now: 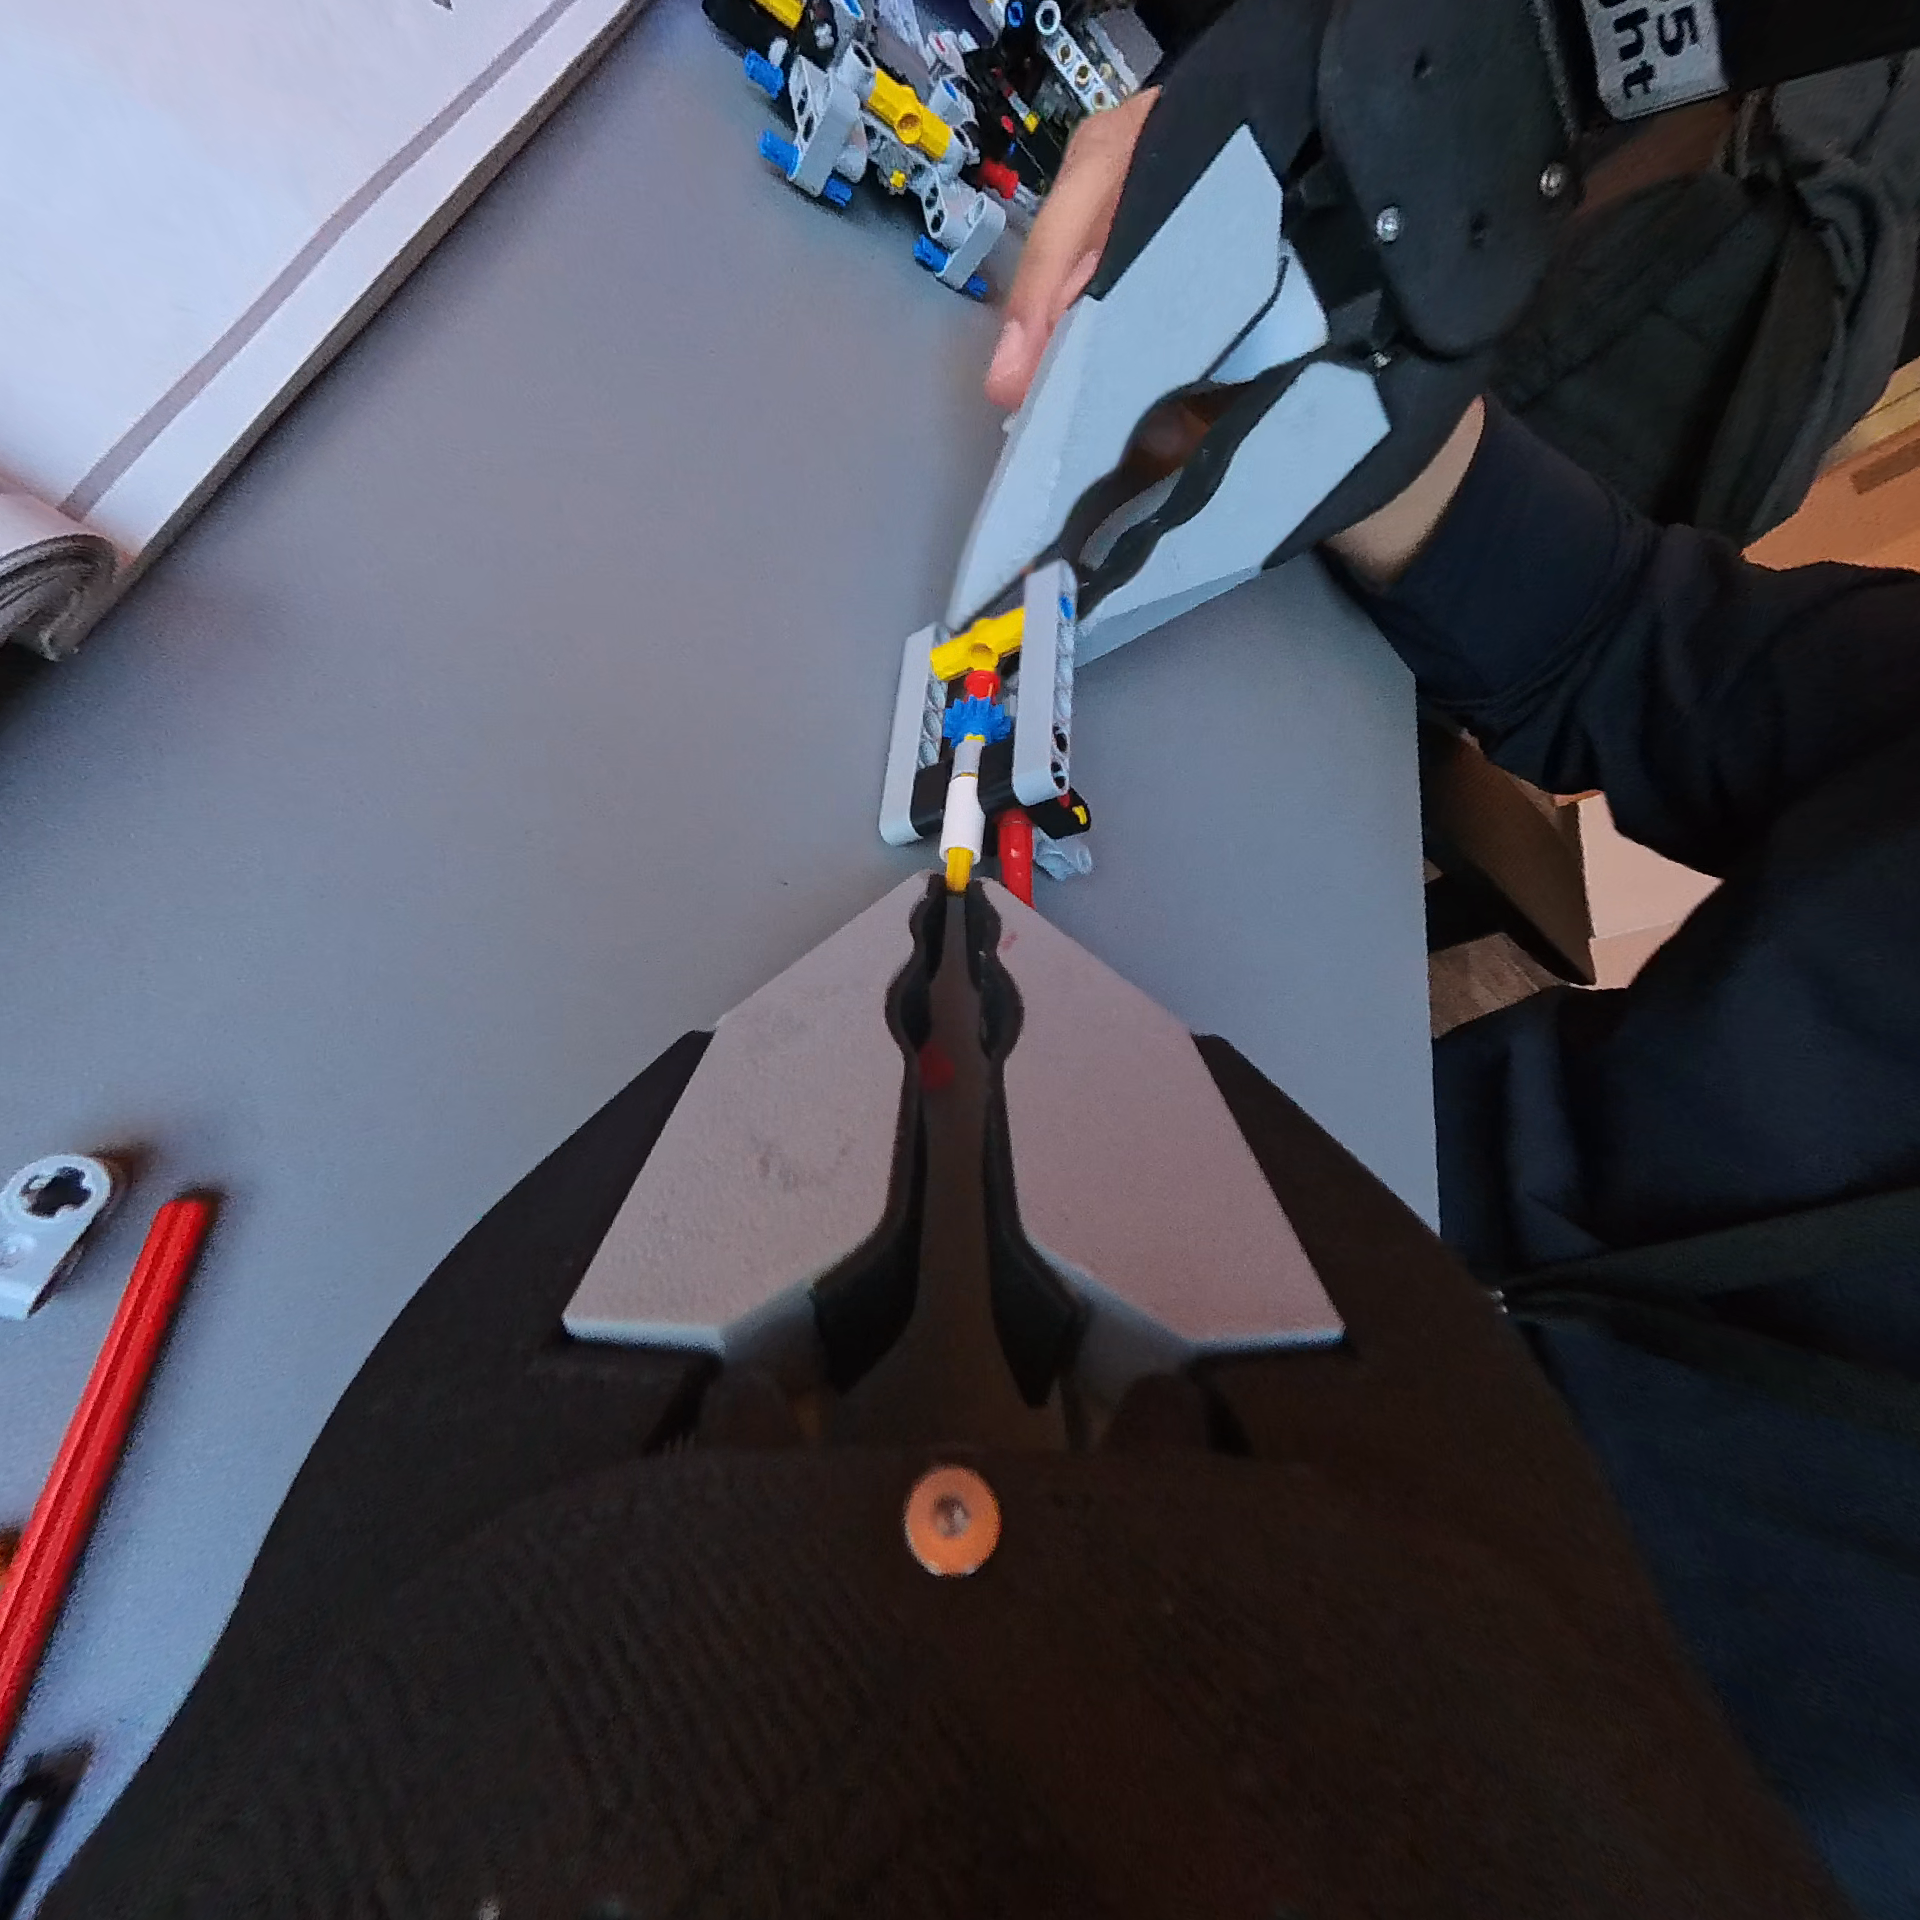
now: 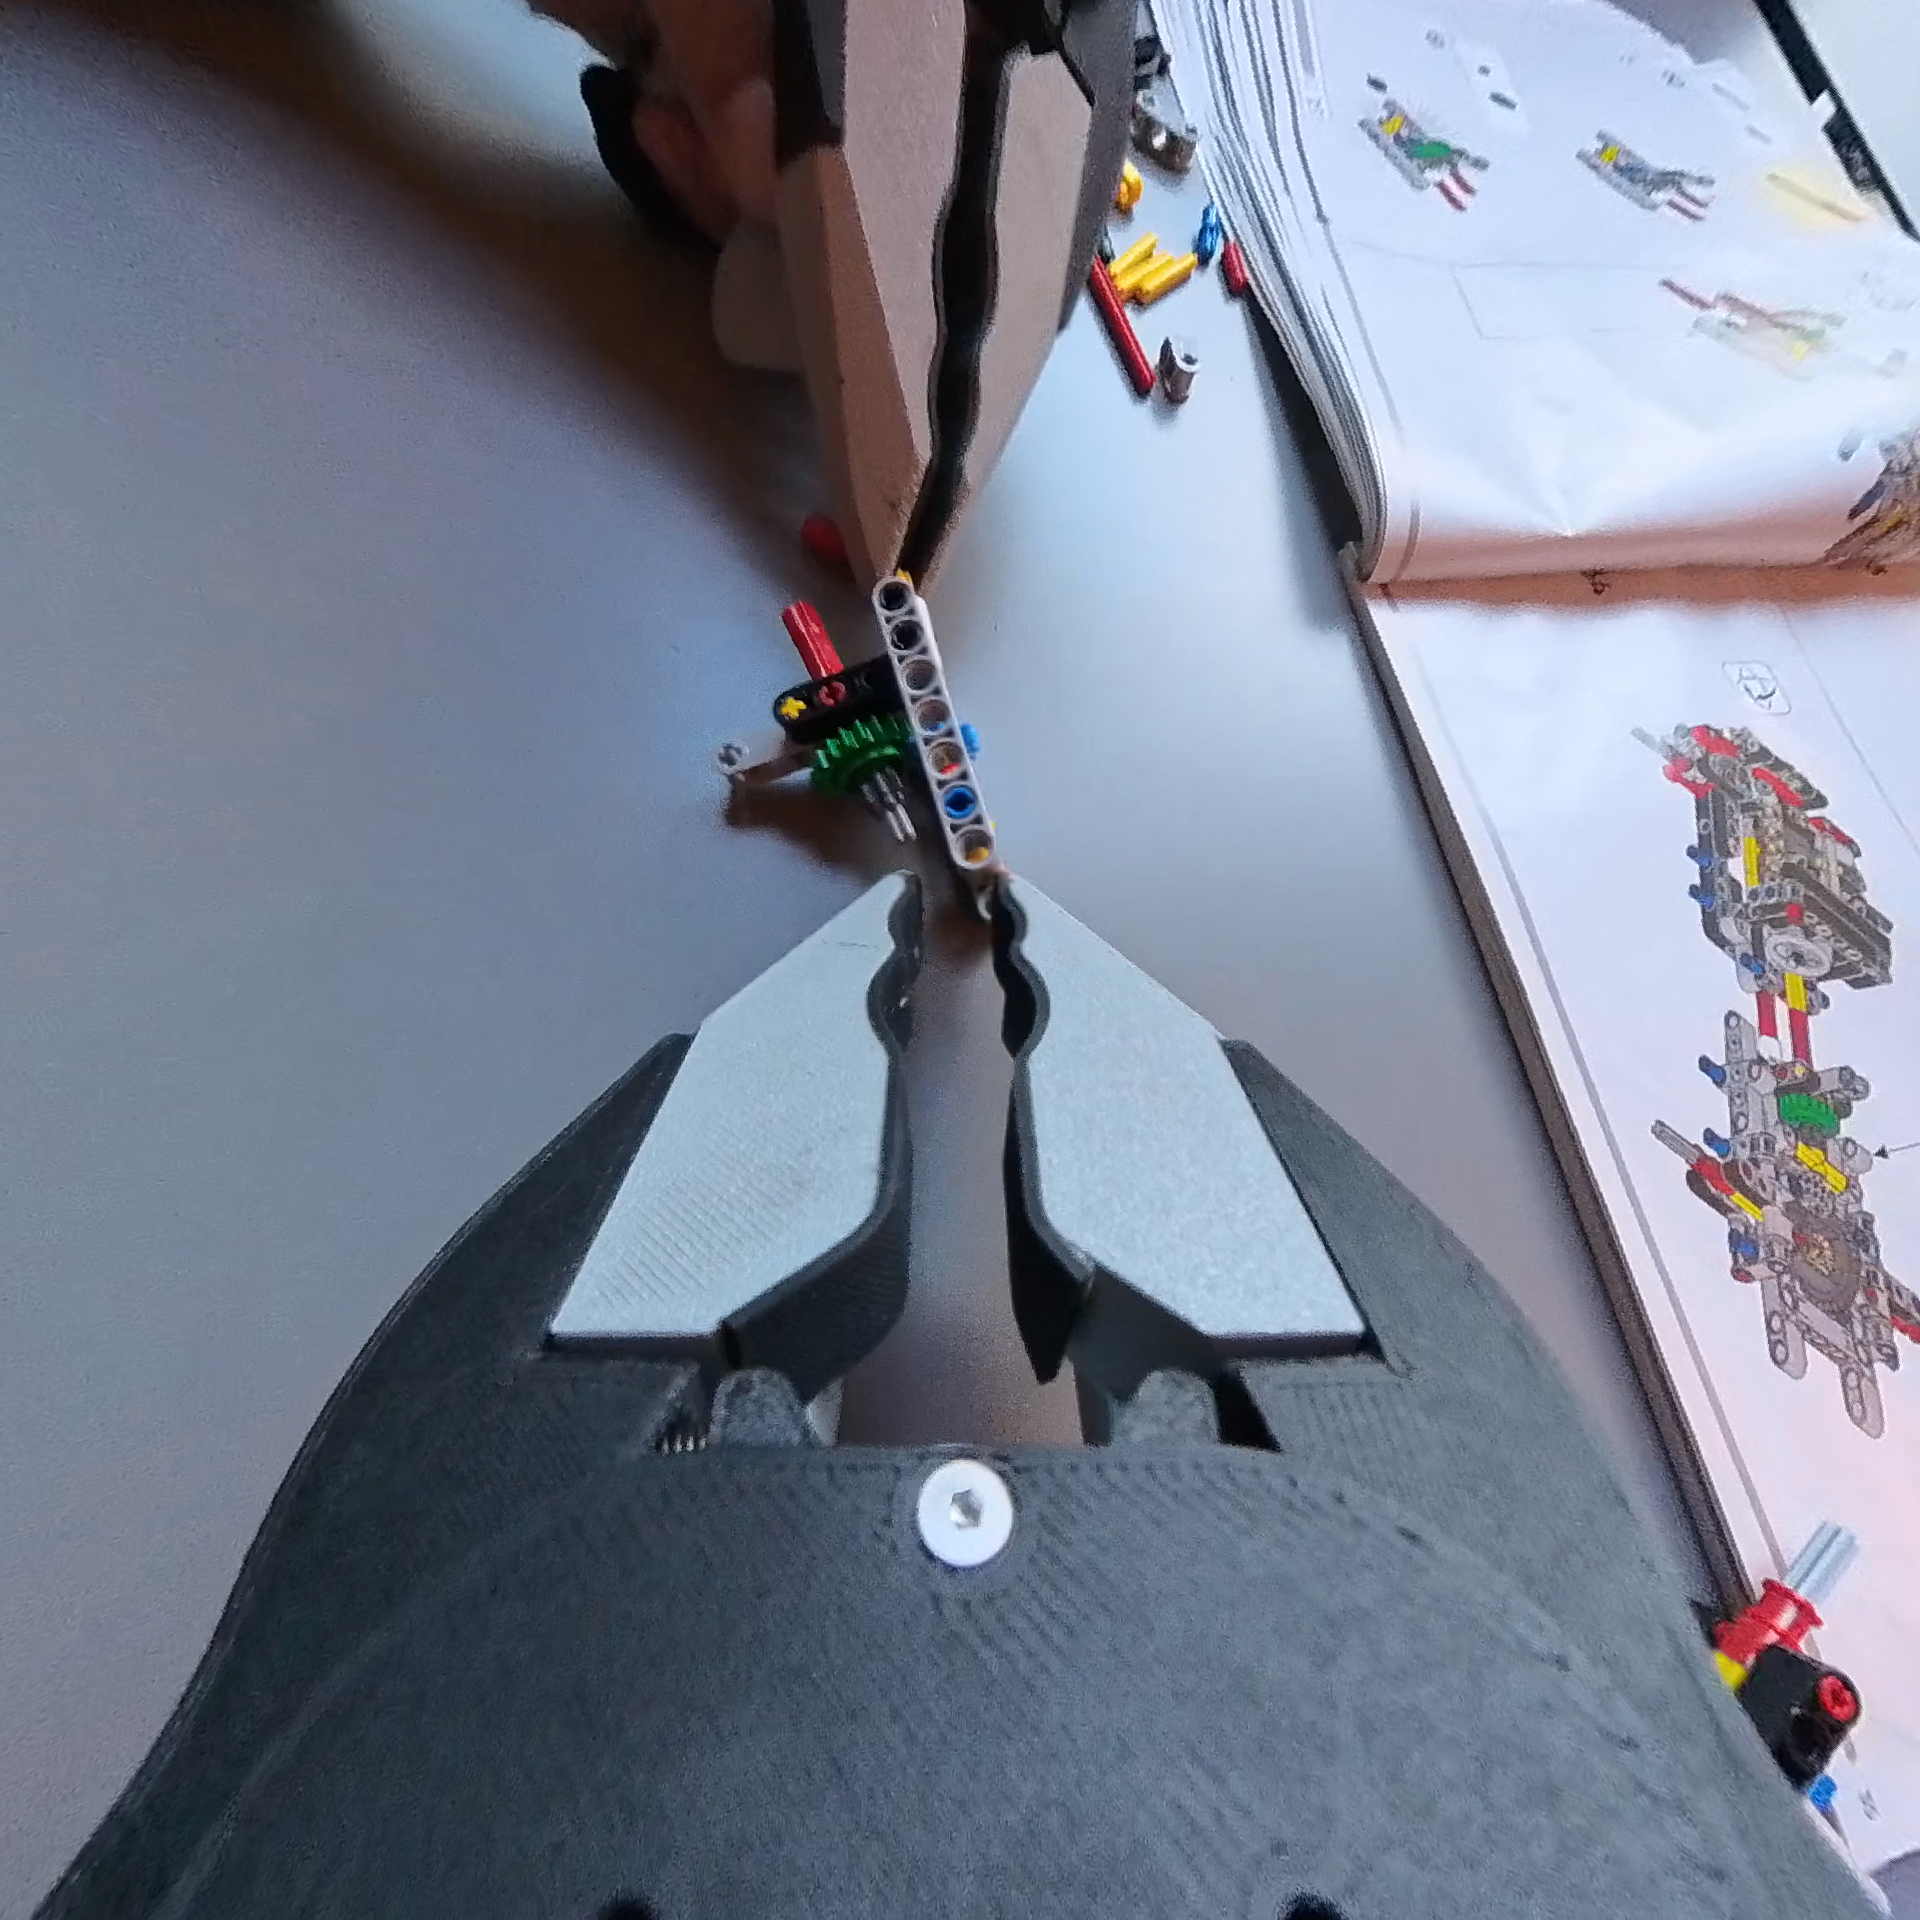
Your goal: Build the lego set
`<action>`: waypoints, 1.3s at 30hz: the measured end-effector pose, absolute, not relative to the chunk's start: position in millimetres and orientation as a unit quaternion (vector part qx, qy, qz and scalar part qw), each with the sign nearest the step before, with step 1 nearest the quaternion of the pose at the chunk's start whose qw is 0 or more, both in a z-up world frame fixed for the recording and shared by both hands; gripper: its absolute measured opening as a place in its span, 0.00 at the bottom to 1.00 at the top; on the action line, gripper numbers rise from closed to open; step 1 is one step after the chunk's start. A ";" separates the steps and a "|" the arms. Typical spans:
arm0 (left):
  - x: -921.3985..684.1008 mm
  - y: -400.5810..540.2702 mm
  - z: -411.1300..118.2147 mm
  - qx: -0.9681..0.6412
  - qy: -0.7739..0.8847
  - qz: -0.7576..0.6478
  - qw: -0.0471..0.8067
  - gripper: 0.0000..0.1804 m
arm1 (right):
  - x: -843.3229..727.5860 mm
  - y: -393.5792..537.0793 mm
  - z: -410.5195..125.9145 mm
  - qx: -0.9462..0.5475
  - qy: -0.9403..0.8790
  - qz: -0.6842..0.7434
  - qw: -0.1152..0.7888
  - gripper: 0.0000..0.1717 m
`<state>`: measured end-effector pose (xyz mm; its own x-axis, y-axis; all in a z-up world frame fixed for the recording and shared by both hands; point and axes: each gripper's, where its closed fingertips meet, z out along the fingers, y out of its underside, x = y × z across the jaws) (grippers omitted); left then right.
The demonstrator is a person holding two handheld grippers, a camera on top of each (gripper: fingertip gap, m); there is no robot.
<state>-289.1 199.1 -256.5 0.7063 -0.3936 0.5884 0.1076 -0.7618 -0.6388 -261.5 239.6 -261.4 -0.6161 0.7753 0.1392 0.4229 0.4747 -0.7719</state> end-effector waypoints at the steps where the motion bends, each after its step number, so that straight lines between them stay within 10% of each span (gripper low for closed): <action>1: -289.7 199.6 -256.4 -0.861 0.081 -0.375 0.335 0.00 | -261.7 238.6 -259.2 -0.363 -0.821 0.367 0.246 0.03; 39: -287.8 201.6 -258.5 -0.875 0.145 -0.284 0.363 0.00 | -266.9 234.9 -259.7 -0.406 -0.799 0.407 0.175 0.02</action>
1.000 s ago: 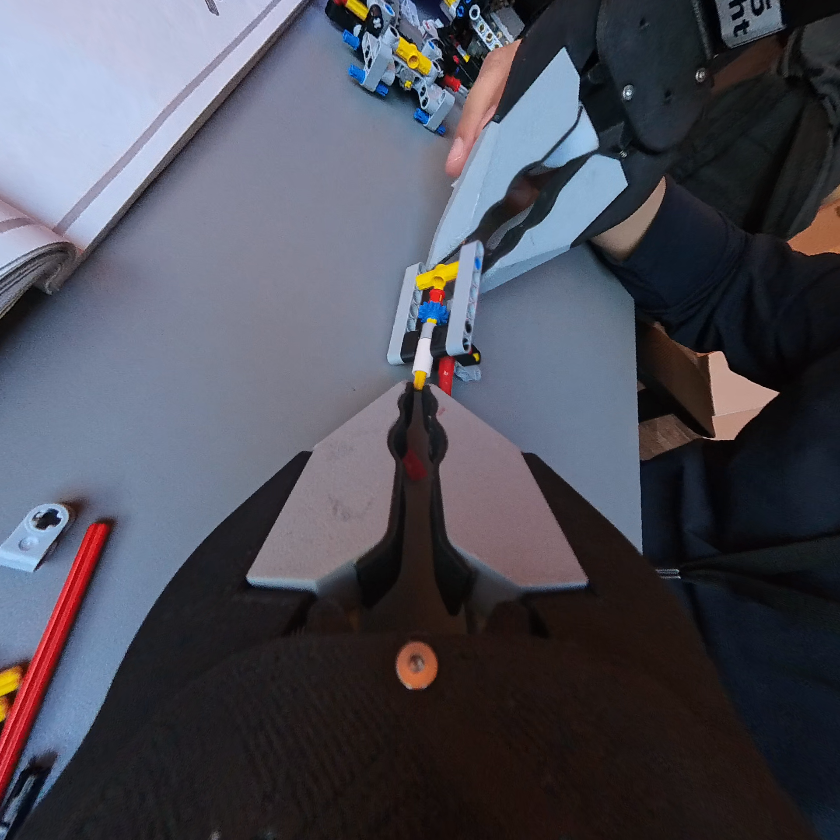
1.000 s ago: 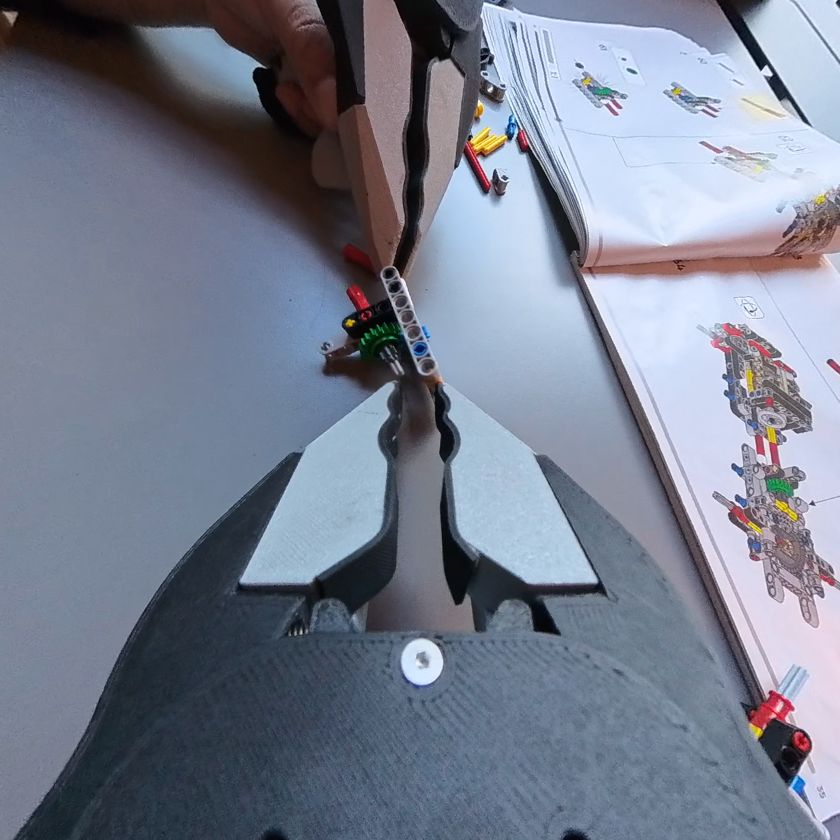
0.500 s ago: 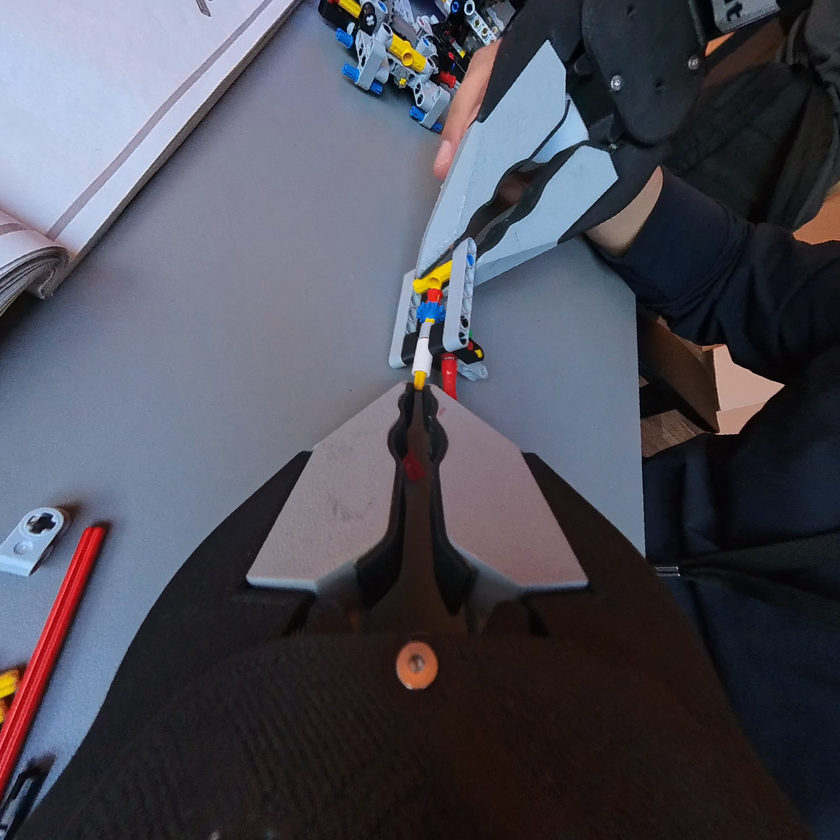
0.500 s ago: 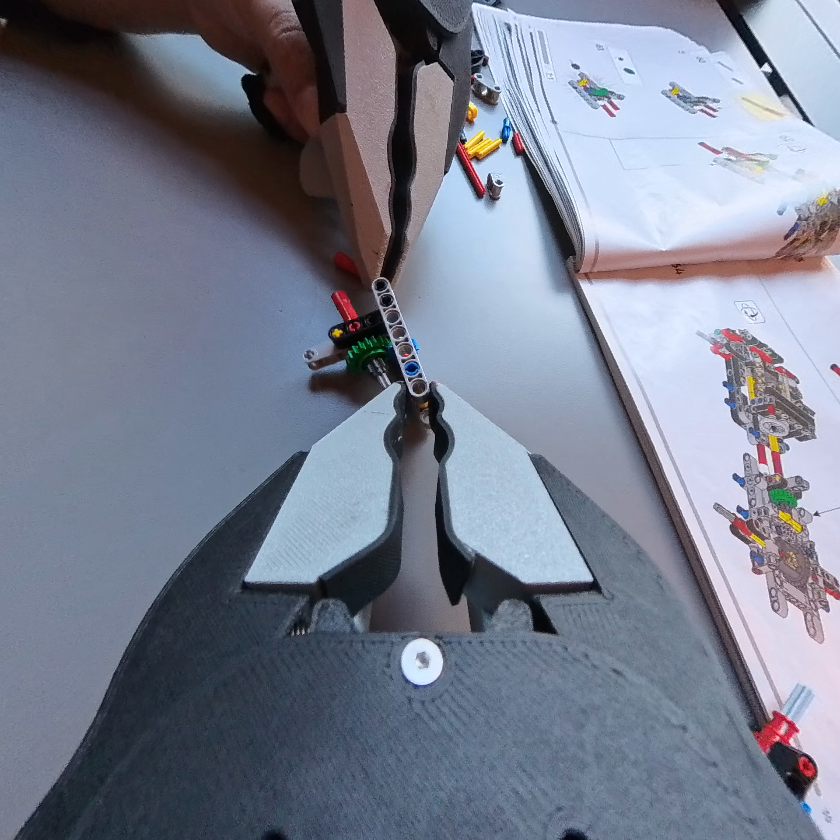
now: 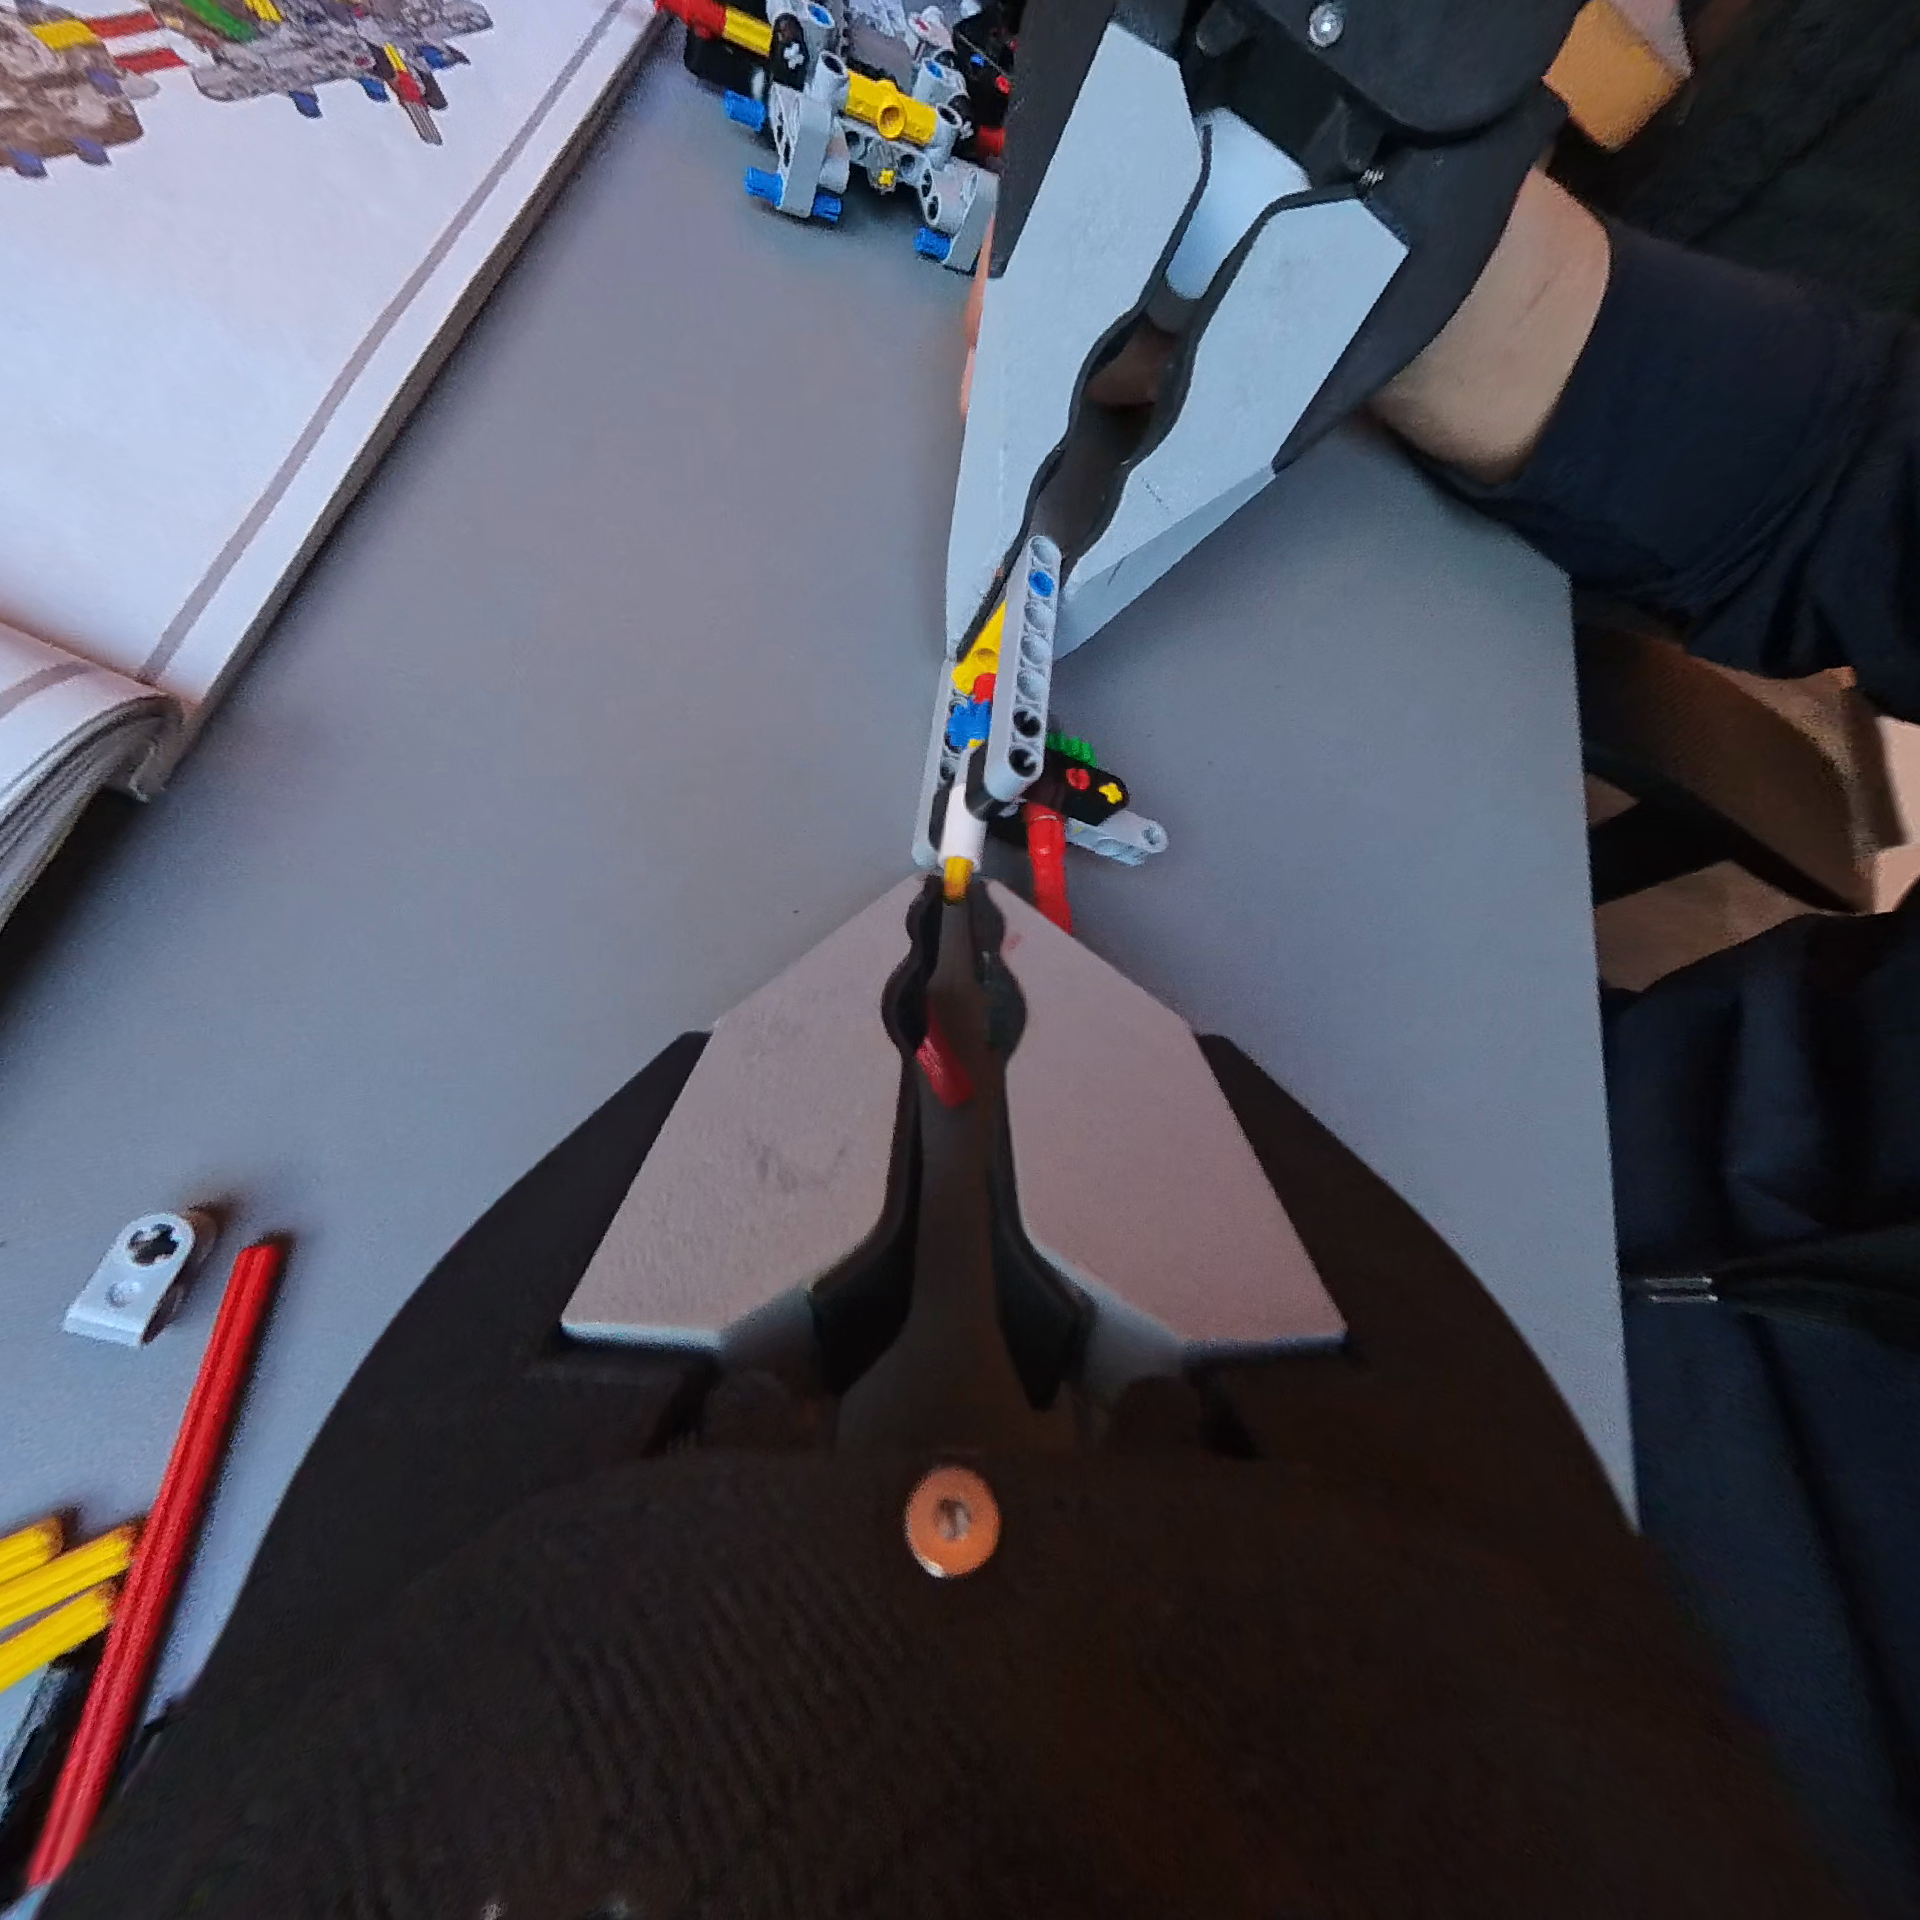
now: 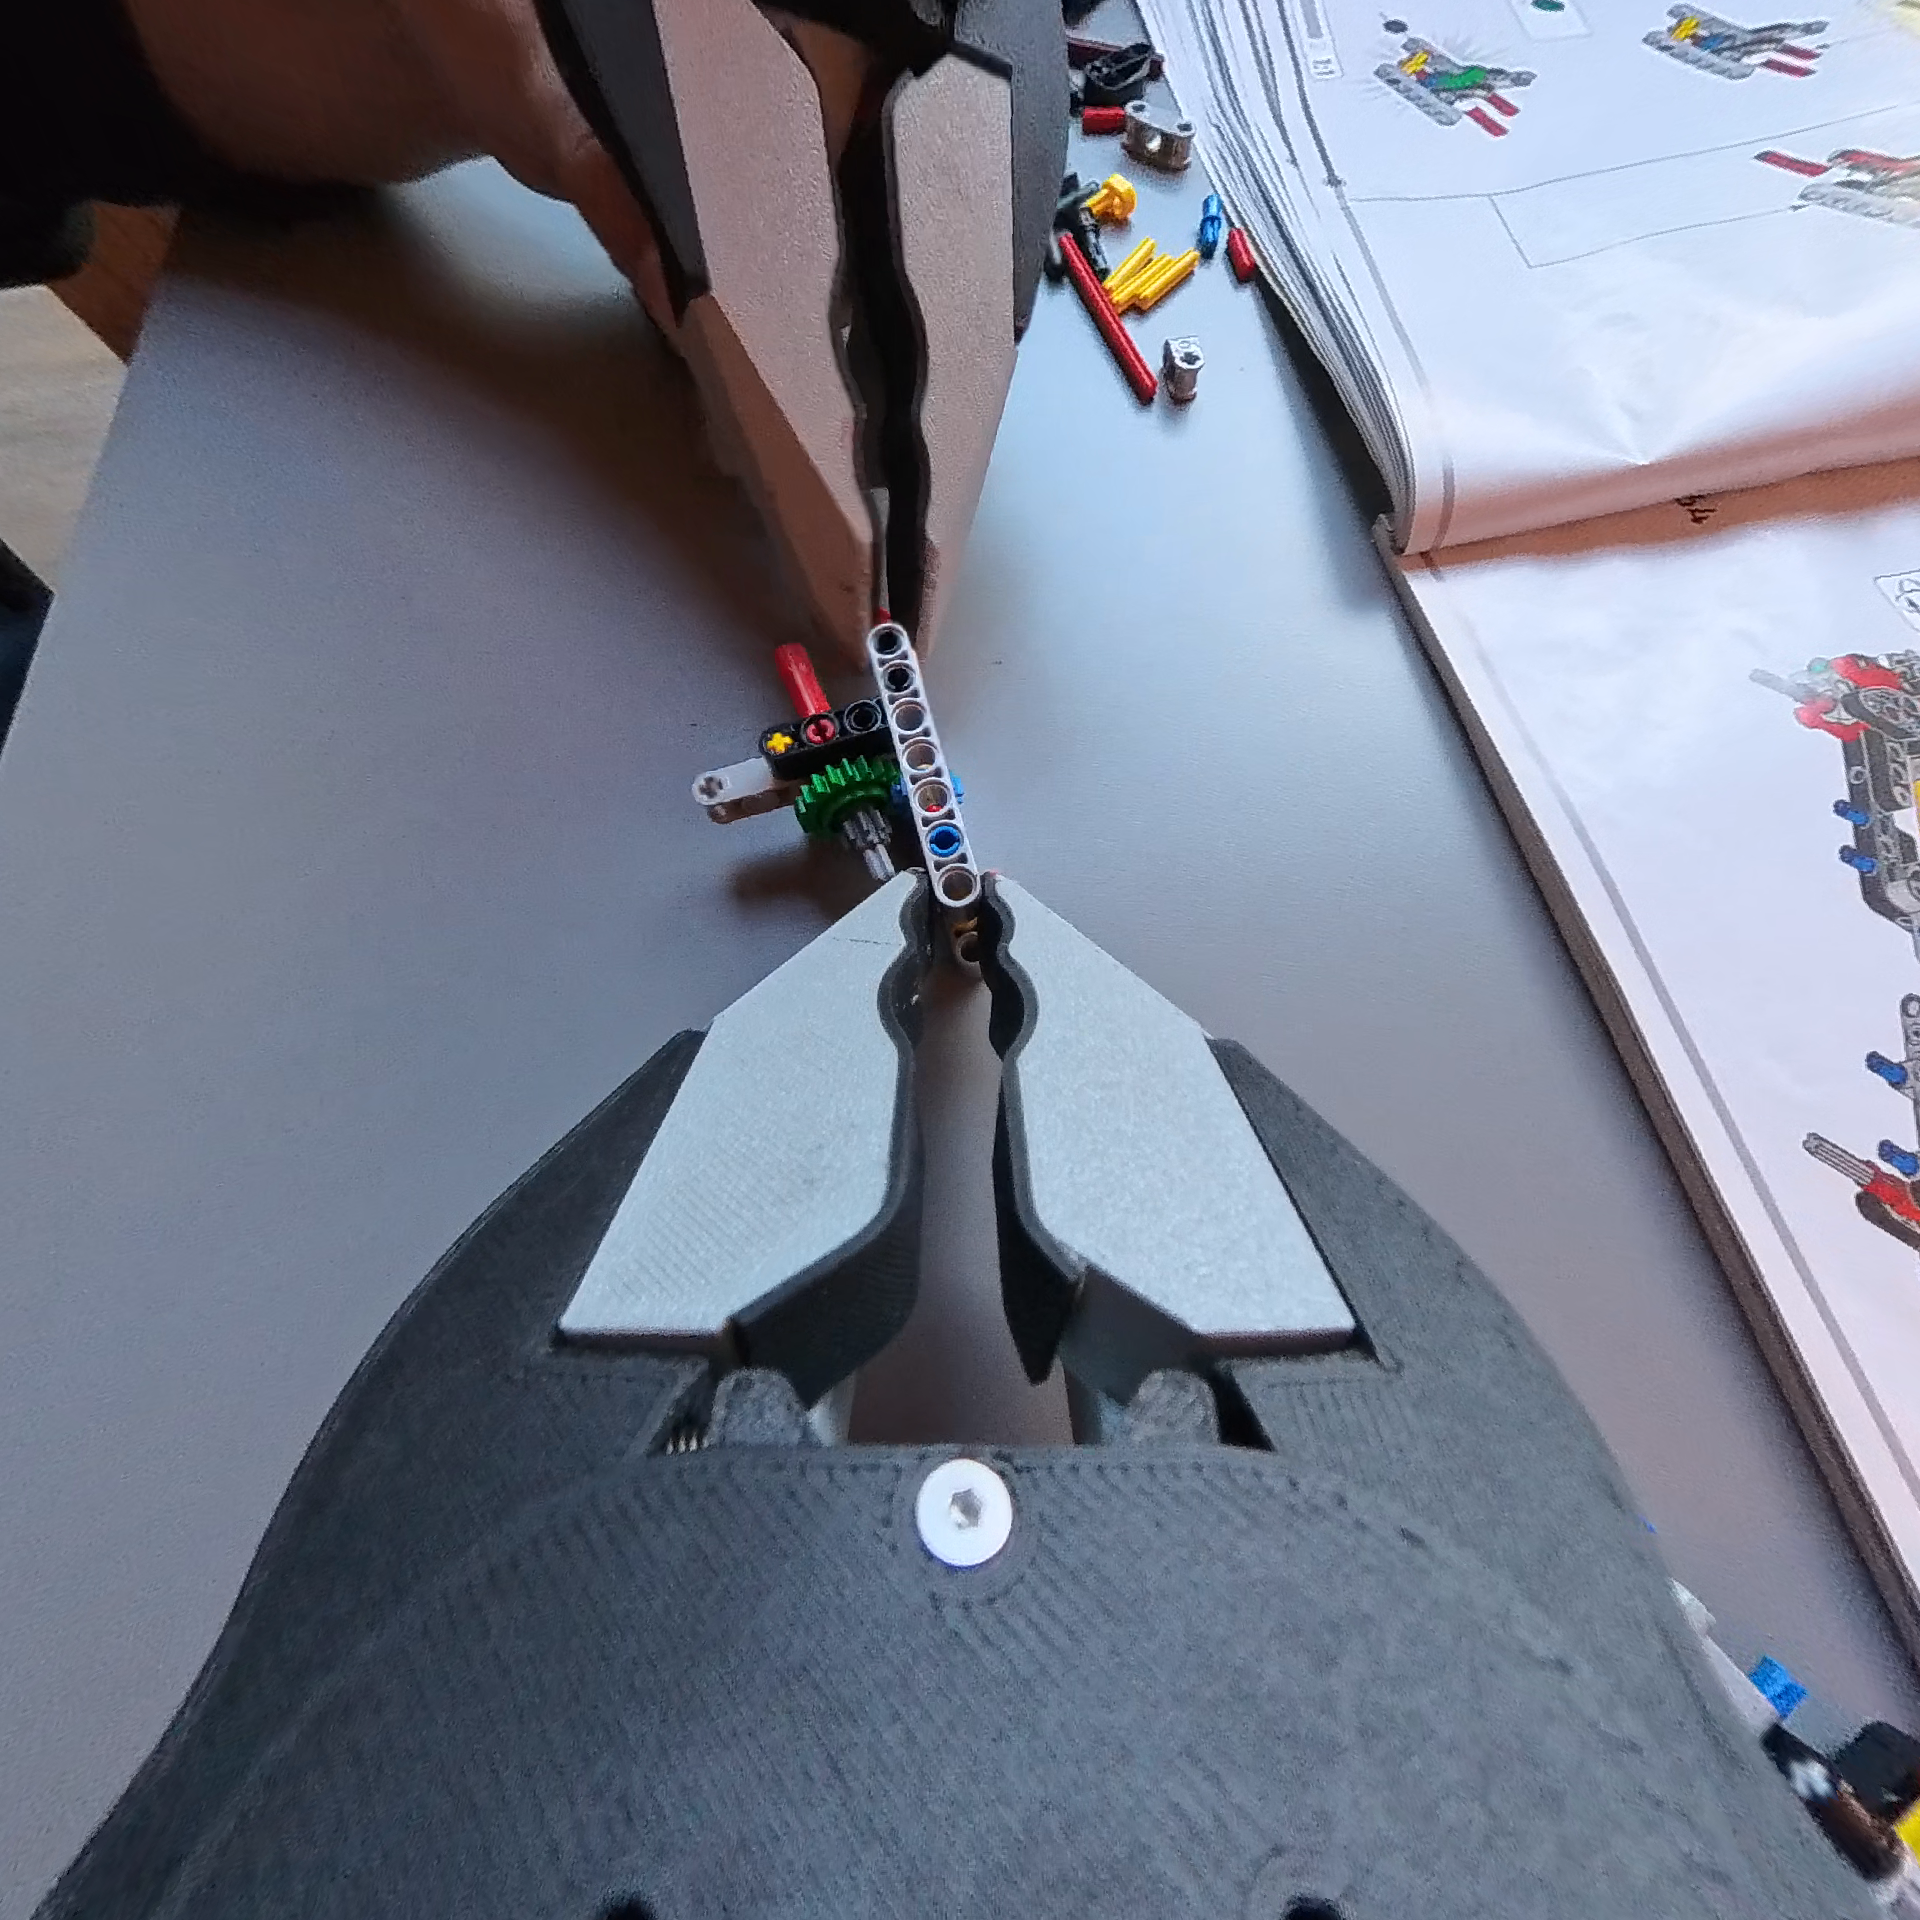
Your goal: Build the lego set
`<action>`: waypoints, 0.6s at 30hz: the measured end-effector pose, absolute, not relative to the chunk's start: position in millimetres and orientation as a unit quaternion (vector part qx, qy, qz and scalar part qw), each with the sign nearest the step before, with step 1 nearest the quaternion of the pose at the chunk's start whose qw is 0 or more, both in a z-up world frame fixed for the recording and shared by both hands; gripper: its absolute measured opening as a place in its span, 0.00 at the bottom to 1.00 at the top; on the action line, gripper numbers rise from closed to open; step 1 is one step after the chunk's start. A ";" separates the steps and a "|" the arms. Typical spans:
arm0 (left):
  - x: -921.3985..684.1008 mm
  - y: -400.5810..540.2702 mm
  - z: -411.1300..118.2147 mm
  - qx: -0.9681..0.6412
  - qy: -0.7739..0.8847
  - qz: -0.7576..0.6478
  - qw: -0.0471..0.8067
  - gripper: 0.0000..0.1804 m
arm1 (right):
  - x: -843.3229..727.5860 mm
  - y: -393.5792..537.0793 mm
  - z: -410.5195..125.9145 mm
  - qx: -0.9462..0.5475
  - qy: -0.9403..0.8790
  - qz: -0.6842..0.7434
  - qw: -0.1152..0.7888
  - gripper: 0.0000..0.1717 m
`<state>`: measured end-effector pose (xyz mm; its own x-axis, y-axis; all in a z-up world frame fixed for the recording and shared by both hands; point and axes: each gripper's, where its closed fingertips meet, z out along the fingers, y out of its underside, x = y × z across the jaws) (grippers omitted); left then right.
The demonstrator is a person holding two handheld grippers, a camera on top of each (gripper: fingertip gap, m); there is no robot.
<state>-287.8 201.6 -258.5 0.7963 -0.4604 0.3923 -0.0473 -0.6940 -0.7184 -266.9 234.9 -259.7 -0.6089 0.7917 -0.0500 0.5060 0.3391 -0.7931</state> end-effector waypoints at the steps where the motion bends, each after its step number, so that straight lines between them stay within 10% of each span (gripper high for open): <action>1: -288.3 202.0 -258.3 -0.876 0.150 -0.276 0.367 0.00 | -266.5 234.3 -259.7 -0.405 -0.800 0.408 0.173 0.02; 18: -285.3 201.1 -260.1 -0.878 0.172 -0.250 0.370 0.00 | -265.1 231.6 -259.7 -0.409 -0.796 0.421 0.146 0.03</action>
